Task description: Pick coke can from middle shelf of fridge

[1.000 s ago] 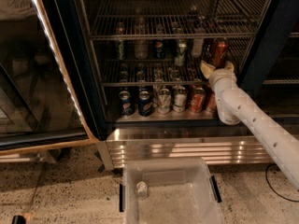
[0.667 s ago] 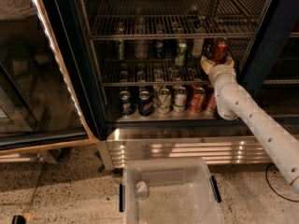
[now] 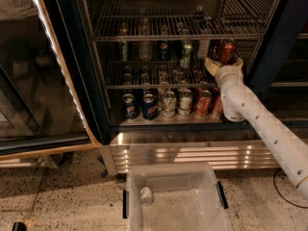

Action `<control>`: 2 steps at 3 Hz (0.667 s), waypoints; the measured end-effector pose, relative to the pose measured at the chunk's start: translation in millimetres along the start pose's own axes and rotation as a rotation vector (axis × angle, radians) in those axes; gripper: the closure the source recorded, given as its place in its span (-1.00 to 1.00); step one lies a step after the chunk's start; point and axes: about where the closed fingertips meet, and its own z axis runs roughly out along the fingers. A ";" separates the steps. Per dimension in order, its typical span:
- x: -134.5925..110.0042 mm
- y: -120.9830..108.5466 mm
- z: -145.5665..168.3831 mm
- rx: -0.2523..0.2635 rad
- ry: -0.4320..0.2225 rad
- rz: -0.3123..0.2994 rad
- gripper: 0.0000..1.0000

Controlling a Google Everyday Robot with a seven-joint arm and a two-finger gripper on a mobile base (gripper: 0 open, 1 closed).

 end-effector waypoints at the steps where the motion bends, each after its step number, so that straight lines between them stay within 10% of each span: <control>1: 0.0 0.0 0.0 0.000 0.000 0.000 -0.48; 2: -1.0 1.2 5.7 -0.002 -0.008 0.000 -0.44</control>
Offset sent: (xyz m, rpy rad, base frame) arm 0.0118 -0.0008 0.0021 -0.0019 -0.0177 0.0026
